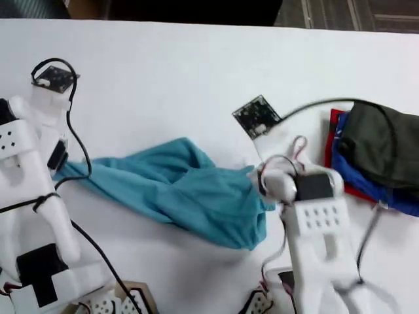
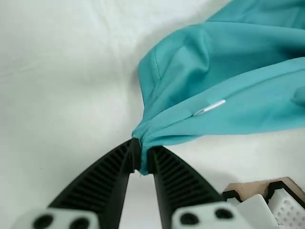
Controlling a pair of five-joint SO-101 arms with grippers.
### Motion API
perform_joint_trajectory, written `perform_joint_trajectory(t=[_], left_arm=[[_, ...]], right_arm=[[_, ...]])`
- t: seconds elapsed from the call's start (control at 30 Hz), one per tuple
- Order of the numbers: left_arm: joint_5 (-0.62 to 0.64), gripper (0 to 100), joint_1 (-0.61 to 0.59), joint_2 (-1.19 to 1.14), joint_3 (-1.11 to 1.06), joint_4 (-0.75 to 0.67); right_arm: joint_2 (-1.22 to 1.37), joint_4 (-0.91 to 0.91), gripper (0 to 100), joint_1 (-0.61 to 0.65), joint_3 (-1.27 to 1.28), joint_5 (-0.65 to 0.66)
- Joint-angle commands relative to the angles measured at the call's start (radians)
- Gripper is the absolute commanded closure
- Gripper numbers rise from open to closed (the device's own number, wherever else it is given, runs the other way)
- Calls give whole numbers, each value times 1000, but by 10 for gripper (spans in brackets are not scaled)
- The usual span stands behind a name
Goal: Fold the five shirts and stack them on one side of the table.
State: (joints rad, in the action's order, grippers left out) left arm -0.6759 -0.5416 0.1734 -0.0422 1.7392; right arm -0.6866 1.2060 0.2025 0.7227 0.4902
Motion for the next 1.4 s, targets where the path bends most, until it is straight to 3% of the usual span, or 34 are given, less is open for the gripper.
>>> perform_joint_trajectory(t=[0.0, 0.23, 0.57, 0.8, 1.37], left_arm=[[-8, 959, 8, 34, 28, 12], [-12, 959, 5, 35, -97, -25], [-12, 959, 6, 35, -110, -41], [-11, 959, 9, 35, -119, -69], [-11, 959, 8, 35, -119, -68]], right_arm=[[209, -143, 772, -24, -35, -44], [573, -21, 772, -5, -387, -153], [852, 400, 774, 30, -651, -112], [792, 414, 776, 101, -654, 3], [848, 351, 776, 116, -681, -8]])
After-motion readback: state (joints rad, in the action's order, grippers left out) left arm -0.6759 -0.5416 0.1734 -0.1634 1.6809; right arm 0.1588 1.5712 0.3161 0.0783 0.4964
